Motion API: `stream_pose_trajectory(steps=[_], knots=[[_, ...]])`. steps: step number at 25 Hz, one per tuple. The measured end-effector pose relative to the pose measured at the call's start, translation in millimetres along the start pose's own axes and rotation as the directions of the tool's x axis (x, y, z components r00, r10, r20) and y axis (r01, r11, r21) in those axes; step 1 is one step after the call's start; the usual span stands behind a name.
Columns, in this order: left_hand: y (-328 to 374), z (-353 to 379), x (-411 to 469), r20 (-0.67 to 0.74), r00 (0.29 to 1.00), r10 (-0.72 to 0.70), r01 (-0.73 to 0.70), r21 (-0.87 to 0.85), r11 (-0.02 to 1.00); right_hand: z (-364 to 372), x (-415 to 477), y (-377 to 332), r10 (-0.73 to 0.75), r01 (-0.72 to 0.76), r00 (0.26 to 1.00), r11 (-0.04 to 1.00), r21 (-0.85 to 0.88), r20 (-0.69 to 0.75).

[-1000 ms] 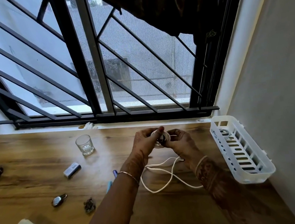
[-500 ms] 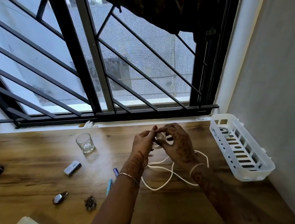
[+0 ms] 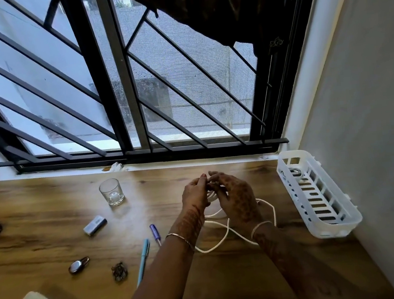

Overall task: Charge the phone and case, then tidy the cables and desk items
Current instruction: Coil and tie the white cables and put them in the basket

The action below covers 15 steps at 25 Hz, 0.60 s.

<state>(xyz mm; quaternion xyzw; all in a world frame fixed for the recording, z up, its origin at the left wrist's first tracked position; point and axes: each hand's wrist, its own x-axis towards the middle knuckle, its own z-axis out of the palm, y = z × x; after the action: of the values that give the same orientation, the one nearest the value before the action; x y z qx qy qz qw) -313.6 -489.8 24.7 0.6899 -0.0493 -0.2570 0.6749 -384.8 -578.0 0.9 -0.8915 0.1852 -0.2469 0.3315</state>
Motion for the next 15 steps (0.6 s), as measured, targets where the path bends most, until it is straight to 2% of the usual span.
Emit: stream_pose_trajectory(steps=[8,15], knots=[[-1.4,13.6,-14.8,0.149,0.989,0.010,0.021,-0.204,0.979,-23.1,-1.5,15.6,0.025,-0.014,0.994,0.995,0.101,-0.107],[6.3,43.3,-25.4,0.337,0.939,-0.073,0.120,-0.122,0.985,-71.5,-16.9,30.3,0.188,-0.176,0.972,0.980,0.089,-0.139]])
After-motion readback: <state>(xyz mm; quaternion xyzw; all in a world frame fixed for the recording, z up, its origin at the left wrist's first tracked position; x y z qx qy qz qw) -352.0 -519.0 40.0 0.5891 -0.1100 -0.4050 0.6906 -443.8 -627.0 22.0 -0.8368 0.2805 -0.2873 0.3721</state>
